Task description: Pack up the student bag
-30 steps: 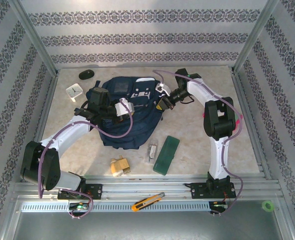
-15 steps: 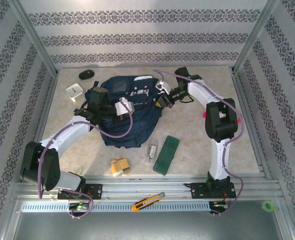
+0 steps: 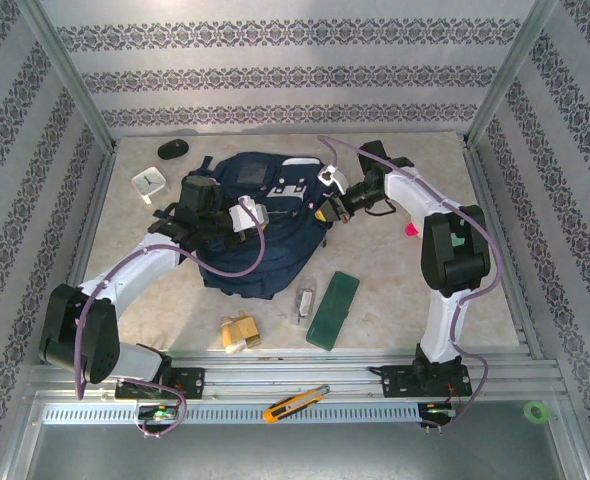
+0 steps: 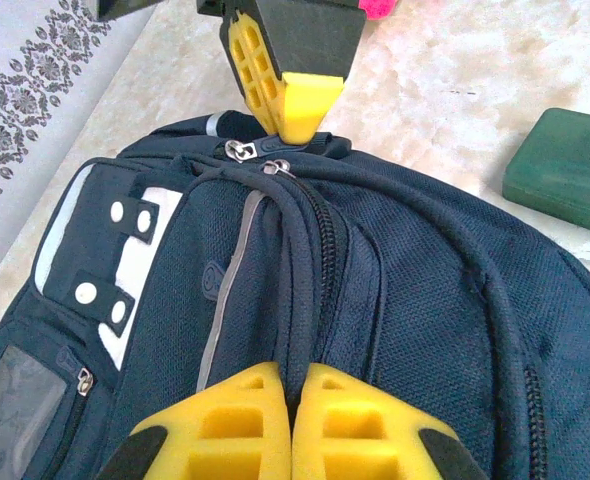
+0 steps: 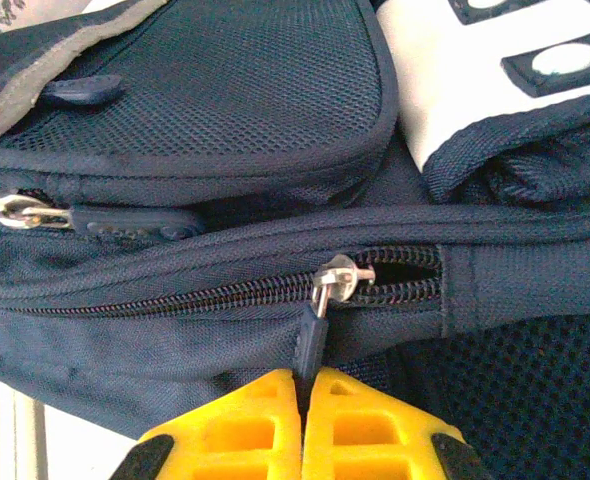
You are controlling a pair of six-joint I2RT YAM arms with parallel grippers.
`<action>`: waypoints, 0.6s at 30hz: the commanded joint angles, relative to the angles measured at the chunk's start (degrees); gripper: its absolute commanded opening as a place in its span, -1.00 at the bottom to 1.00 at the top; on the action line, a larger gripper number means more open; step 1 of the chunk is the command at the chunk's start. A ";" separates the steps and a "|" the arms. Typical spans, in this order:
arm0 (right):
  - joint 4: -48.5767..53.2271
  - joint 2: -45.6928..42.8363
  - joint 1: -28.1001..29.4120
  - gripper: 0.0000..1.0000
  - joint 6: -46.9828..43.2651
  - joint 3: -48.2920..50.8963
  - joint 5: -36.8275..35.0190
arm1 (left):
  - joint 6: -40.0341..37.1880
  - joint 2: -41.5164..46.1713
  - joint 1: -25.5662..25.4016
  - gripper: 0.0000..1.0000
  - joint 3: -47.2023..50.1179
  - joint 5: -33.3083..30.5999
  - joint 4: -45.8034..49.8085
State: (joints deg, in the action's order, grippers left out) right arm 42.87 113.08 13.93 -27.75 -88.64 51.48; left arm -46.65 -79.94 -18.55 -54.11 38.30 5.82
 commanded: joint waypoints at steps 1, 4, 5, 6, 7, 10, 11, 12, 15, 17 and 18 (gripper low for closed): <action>-0.70 -2.52 2.57 -0.95 4.56 1.03 3.63 | 1.39 0.77 -1.30 -1.00 -0.17 -0.56 -6.26; -2.49 -2.60 2.50 -0.43 6.81 1.41 -3.23 | 1.39 0.85 -1.39 -1.00 0.03 -0.68 -6.49; -2.71 -2.88 2.47 -0.40 7.15 1.52 -6.25 | 1.31 1.07 -1.33 -1.00 0.14 -0.99 -6.35; -3.07 -3.23 2.52 -0.35 7.09 1.75 -8.94 | 1.18 1.35 -1.32 -1.00 0.23 -1.18 -6.43; -3.59 -3.58 2.60 -0.26 7.18 2.22 -11.06 | 1.13 1.57 -1.33 -1.00 0.37 -1.37 -6.44; -5.85 -4.44 3.40 -0.19 5.99 3.94 -14.05 | 0.98 2.12 -1.32 -1.00 0.66 -1.55 -6.83; -6.25 -4.48 3.82 -0.17 5.25 4.21 -14.19 | 1.03 2.15 -1.36 -1.00 0.71 -1.43 -6.97; -6.55 -4.37 4.29 -0.16 4.56 4.39 -14.58 | 1.04 2.09 -1.38 -1.00 0.71 -1.39 -7.10; -8.49 -3.84 5.28 -0.20 4.01 4.87 -19.05 | 1.04 2.22 -1.39 -1.00 0.76 -1.30 -7.20; -10.00 -3.53 5.20 -0.39 3.98 5.05 -22.41 | 1.04 2.25 -1.39 -1.00 0.76 -1.30 -7.17; -10.51 -3.32 5.09 -0.49 4.02 4.93 -23.96 | 1.04 2.38 -1.39 -1.00 0.78 -1.47 -7.10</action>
State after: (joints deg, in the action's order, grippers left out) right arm 35.44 110.00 18.72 -22.98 -84.31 34.24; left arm -46.19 -79.81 -19.46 -53.34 36.84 3.79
